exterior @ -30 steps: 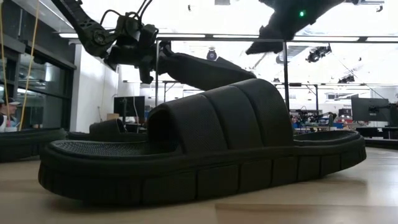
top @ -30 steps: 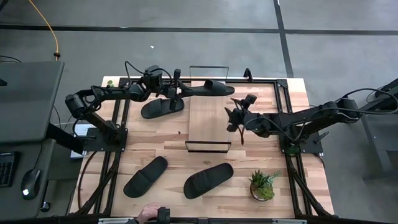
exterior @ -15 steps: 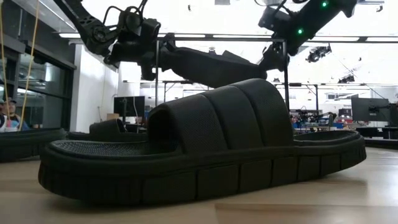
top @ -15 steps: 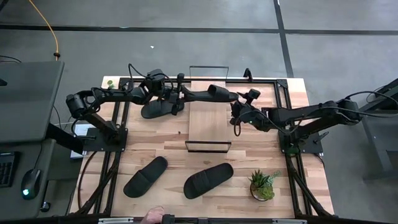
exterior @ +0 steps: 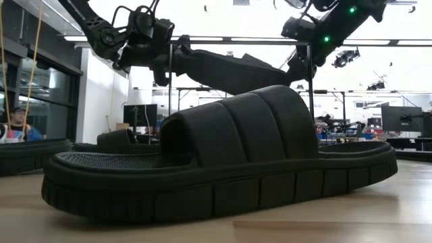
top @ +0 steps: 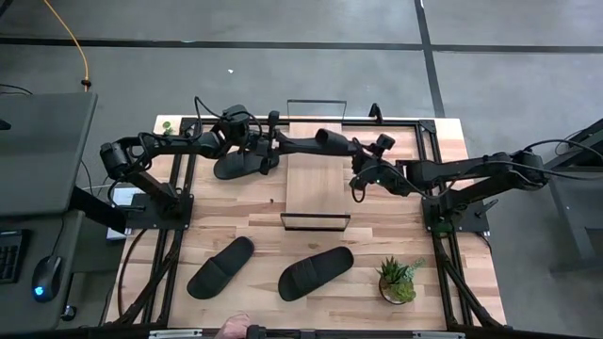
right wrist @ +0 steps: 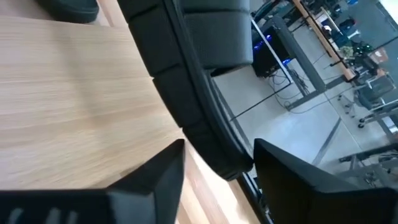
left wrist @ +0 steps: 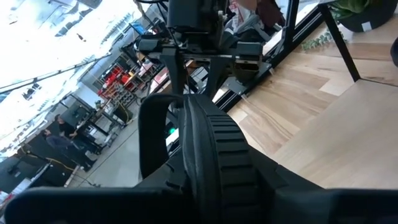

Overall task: Pick and place slides into the shelf
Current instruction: Put the black slide on the shelf

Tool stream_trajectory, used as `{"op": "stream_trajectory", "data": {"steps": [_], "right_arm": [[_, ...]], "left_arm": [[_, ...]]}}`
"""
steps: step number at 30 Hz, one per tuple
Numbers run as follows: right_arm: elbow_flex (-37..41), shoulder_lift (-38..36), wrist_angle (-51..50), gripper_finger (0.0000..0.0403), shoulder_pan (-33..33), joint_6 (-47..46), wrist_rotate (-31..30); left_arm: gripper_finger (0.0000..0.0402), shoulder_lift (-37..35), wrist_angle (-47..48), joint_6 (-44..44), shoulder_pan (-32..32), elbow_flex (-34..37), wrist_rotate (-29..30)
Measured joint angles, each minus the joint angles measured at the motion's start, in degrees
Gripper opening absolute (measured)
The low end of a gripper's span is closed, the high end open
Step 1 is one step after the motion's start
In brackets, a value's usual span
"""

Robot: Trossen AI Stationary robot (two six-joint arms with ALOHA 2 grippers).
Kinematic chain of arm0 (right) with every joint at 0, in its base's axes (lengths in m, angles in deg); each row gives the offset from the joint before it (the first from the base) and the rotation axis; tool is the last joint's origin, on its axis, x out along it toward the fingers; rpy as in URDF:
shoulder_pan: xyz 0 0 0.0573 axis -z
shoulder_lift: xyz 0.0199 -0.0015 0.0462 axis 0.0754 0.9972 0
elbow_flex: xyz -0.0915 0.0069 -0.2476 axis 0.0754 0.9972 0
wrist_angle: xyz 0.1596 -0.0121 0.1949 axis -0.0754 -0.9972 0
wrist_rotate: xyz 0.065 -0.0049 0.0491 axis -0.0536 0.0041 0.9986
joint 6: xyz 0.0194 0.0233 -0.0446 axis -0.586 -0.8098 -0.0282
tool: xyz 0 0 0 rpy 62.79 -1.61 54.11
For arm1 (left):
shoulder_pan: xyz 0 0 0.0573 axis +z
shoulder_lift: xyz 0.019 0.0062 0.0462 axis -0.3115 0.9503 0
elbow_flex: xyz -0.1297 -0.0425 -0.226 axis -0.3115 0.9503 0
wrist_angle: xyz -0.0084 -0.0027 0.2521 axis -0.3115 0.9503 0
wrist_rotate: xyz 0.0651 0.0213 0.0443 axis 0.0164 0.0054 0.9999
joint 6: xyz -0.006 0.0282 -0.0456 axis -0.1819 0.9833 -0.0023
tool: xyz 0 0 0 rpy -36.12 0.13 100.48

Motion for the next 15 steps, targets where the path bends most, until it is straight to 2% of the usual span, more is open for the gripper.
{"op": "stream_trajectory", "data": {"steps": [8, 12, 15], "right_arm": [[0.0, 0.0, 0.3, 0.0159, 0.0, 0.4, 1.4], [0.0, 0.0, 0.3, 0.0151, 0.0, 0.4, 1.6], [0.0, 0.0, 0.2, 0.0124, 0.0, 0.4, 2.0]], "left_arm": [[0.0057, 0.0, 0.0, -0.3, 0.0, 0.0, -0.1], [0.0068, 0.0, -0.2, -1.6, 0.0, 0.0, -0.1], [0.0081, 0.0, -0.4, -2.8, 0.0, 0.0, -0.1]]}}
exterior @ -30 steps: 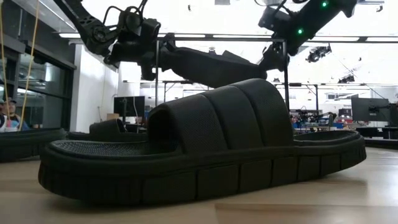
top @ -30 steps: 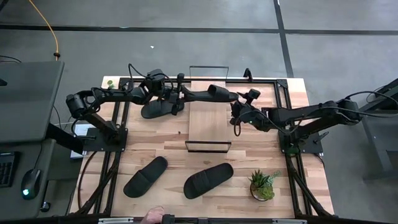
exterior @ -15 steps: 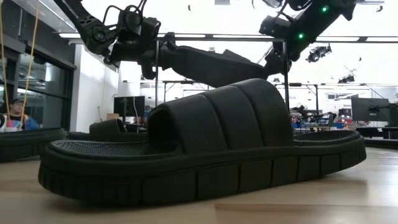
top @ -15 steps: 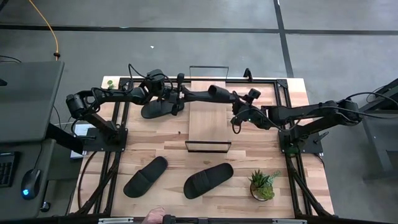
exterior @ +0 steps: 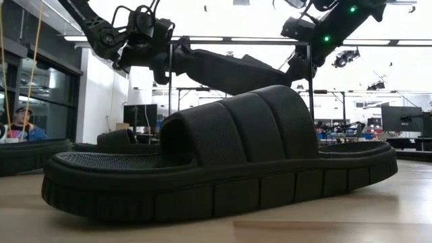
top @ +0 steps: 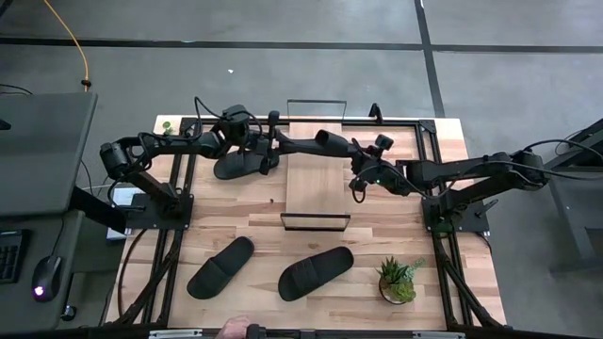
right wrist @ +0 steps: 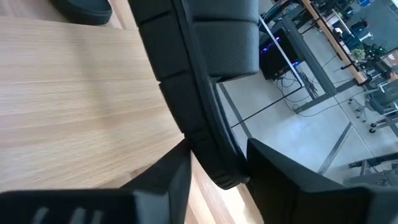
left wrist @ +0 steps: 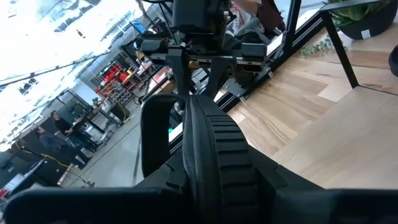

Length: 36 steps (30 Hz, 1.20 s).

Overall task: Pick and place slides into the shelf
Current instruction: Put the black slide on the shelf

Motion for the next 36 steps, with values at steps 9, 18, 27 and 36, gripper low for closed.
{"op": "stream_trajectory", "data": {"steps": [9, 18, 27, 36], "right_arm": [[0.0, 0.0, -0.4, 0.0016, 0.0, 0.2, 0.4], [0.0, 0.0, -0.4, 0.0015, 0.0, -0.3, -1.1], [0.0, 0.0, 0.0, 0.0014, 0.3, 1.5, -4.2], [0.0, 0.1, -1.4, 0.0014, 2.7, 2.6, -4.2]], "left_arm": [[0.0087, -0.1, -0.2, -16.3, 0.1, 0.0, 4.6], [0.0088, -0.1, 1.9, -30.6, 0.1, 0.0, 4.7], [0.0088, -0.8, 2.8, -33.8, 0.7, 0.0, 6.3], [0.0172, -1.1, 7.9, -36.7, 4.1, -0.1, 6.6]]}}
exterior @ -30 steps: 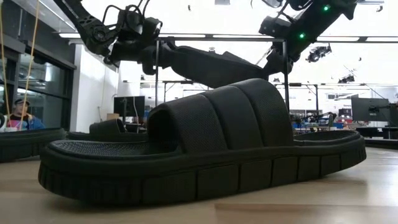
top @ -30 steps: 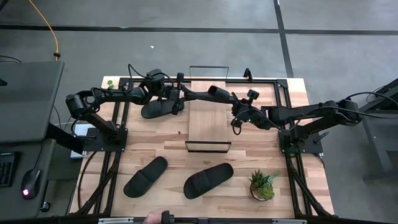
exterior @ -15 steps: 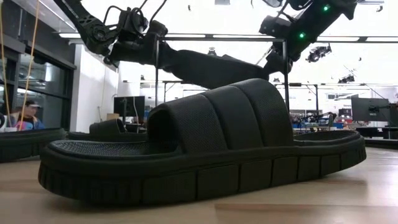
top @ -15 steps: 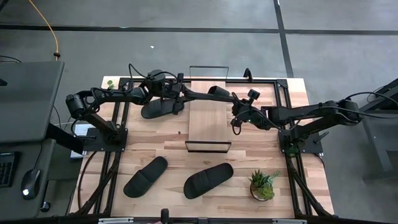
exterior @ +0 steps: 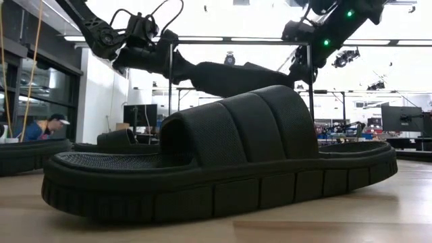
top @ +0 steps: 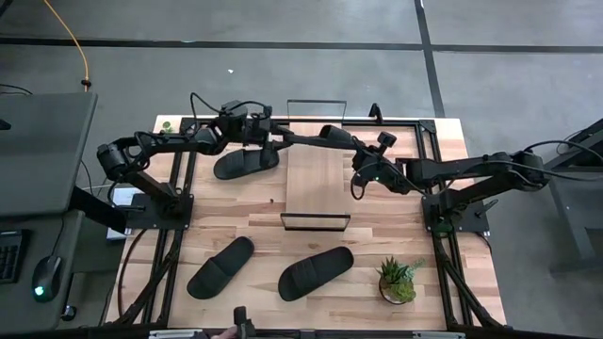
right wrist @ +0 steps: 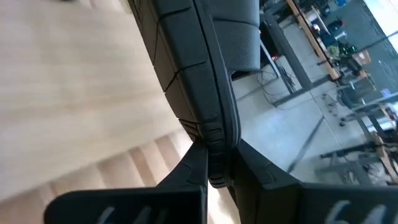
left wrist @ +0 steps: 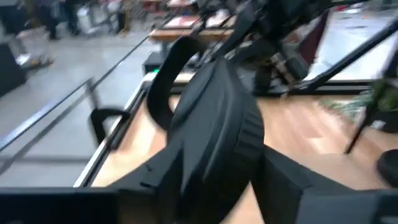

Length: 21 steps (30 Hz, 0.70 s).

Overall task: Pick and place slides into the shelf
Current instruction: Put the black slide on the shelf

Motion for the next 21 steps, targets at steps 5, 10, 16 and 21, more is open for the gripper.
{"op": "stream_trajectory", "data": {"steps": [5, 10, 16, 21], "right_arm": [[0.0, 0.0, -0.2, 0.0014, 1.4, 1.6, -0.3], [0.0, 0.0, 0.4, 0.0014, 3.0, 2.8, 0.3], [2.1, -0.1, 5.6, 0.0014, 4.2, 6.0, -0.4], [6.4, -0.1, 16.7, 0.0014, 5.6, 9.0, -1.8]], "left_arm": [[0.0243, 0.0, 3.9, -4.0, 0.0, 0.0, 0.0], [0.0286, -0.4, 4.6, -10.4, -0.1, 0.1, -7.5], [0.0298, -6.4, 7.3, -14.8, -0.1, 0.1, -10.8], [0.0286, -15.0, 14.9, -15.5, -0.8, 0.1, -10.1]]}}
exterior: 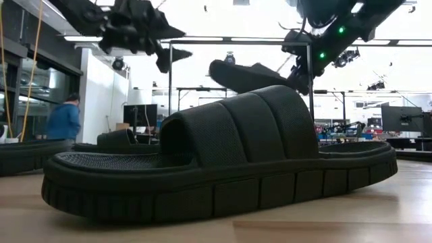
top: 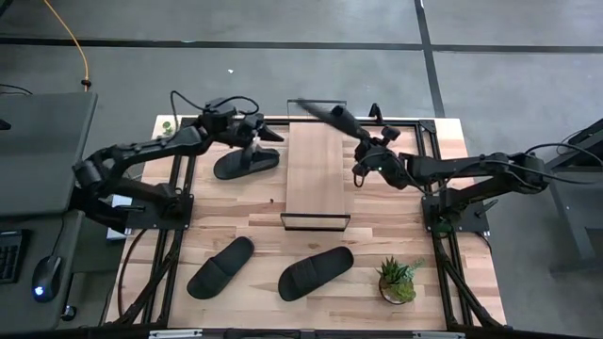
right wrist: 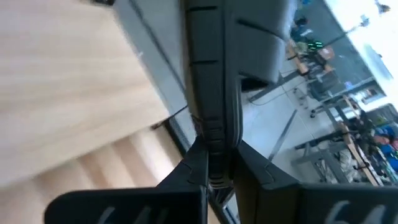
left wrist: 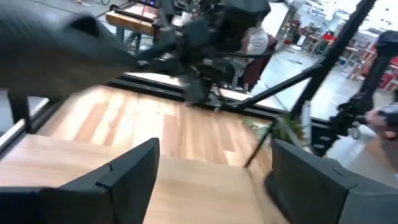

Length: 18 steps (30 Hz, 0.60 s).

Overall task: Pick and place slides into the shelf
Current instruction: Put the black slide on the shelf

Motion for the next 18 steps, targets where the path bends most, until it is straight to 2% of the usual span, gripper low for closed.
{"op": "stream_trajectory", "data": {"steps": [5, 10, 18], "right_arm": [[5.1, 0.0, 9.0, 0.0014, 1.1, 4.4, 0.4], [7.5, 0.1, 15.5, 0.0014, 1.2, 8.2, -2.8], [7.5, 3.3, 20.0, 0.0014, 1.5, 15.6, -4.4]], "left_arm": [[0.0268, -7.8, 9.1, 2.2, -2.6, 0.0, 2.5], [0.0252, -13.1, 15.0, 3.5, -6.2, 0.0, 9.9], [0.0231, -14.7, 16.7, 4.6, -7.7, 0.0, 15.0]]}}
